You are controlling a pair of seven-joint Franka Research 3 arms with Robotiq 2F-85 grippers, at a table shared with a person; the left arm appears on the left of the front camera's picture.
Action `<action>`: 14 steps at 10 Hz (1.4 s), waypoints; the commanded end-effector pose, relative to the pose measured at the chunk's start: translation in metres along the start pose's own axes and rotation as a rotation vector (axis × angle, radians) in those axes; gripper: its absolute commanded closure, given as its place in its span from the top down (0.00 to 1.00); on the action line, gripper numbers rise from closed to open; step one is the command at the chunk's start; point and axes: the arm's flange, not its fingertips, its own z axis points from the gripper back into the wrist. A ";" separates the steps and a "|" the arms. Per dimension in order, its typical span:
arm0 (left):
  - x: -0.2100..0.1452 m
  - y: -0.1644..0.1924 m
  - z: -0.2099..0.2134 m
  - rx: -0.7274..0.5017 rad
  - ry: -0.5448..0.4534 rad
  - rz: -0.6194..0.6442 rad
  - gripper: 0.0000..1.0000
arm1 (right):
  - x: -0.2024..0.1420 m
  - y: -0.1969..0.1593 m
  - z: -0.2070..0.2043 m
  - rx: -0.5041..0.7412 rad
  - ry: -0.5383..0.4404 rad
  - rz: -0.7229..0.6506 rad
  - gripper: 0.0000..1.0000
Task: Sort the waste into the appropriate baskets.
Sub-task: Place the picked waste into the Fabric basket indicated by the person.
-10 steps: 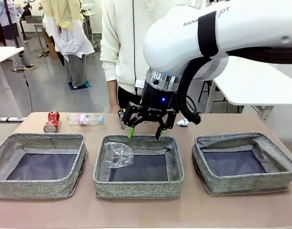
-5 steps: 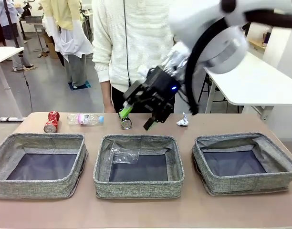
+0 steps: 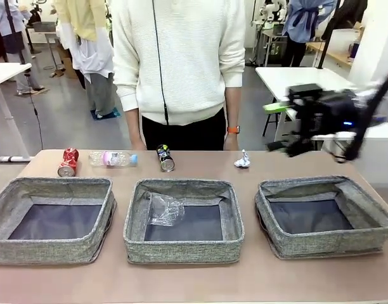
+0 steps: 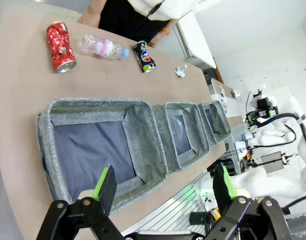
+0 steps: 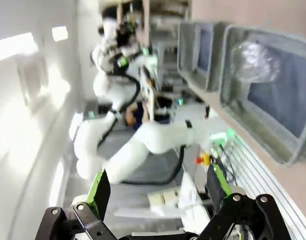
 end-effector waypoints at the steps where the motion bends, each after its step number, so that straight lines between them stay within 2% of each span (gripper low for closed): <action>1: 0.001 0.000 -0.001 -0.020 -0.015 -0.018 1.00 | -0.025 -0.005 0.048 0.094 -0.129 0.062 1.00; 2: 0.001 0.000 -0.001 -0.020 -0.015 -0.018 1.00 | -0.038 -0.020 0.081 0.169 -0.183 0.081 1.00; 3: 0.001 0.000 -0.001 -0.020 -0.015 -0.018 1.00 | -0.061 -0.047 0.118 0.135 -0.210 0.109 1.00; 4: 0.001 0.000 -0.001 -0.020 -0.015 -0.018 1.00 | -0.079 -0.072 0.139 0.061 -0.202 0.016 1.00; 5: 0.001 0.000 -0.001 -0.020 -0.015 -0.018 1.00 | -0.104 -0.112 0.148 -0.014 -0.146 -0.193 1.00; 6: 0.001 0.000 -0.001 -0.020 -0.015 -0.018 1.00 | -0.130 -0.155 0.138 0.045 -0.205 -0.308 1.00; 7: 0.001 0.000 -0.001 -0.020 -0.015 -0.018 1.00 | -0.080 -0.074 0.151 0.055 -0.215 -0.060 1.00; 14: 0.001 0.000 -0.001 -0.020 -0.015 -0.018 1.00 | -0.080 -0.074 0.151 0.055 -0.215 -0.060 1.00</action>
